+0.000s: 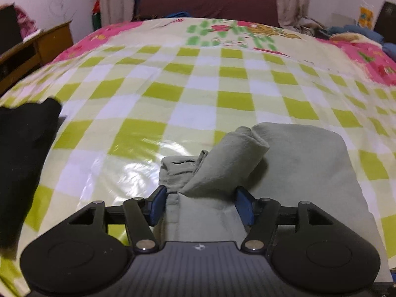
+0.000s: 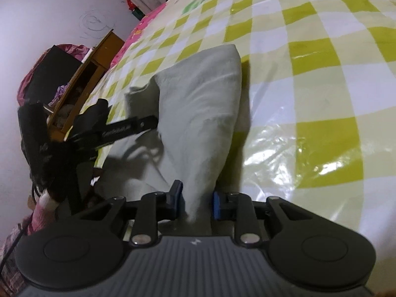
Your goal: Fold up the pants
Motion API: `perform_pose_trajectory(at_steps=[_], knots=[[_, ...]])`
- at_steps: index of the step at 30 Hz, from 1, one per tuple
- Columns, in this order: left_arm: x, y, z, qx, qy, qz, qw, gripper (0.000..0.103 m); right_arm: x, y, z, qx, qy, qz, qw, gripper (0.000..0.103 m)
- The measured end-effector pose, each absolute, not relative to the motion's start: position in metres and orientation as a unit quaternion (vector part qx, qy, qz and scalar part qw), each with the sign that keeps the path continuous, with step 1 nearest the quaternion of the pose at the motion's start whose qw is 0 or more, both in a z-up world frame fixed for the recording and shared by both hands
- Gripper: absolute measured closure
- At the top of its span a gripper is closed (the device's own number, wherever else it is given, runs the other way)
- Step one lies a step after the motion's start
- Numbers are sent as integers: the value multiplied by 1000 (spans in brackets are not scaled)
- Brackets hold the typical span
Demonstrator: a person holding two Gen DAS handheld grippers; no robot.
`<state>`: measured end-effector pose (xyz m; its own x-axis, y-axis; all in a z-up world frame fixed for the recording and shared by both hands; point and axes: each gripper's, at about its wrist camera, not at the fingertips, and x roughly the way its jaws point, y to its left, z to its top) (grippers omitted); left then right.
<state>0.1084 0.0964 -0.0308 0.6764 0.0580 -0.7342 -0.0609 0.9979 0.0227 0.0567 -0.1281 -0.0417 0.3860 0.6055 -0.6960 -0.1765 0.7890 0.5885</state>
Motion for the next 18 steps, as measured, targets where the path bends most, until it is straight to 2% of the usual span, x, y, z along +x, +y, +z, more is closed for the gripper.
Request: perform_pose_trajectory(at_steps=[3,7,18], knots=[[111,84,-31,25,396,29,917,26,57,-126,-32,184,493,220,822,79],[101,82,-23,39,397,22,917,26,55,-125,-21,162,491,196,833,72],[69,94,-15,38,401,30,915,22,43,-134,-8,164,471,178,848,72]])
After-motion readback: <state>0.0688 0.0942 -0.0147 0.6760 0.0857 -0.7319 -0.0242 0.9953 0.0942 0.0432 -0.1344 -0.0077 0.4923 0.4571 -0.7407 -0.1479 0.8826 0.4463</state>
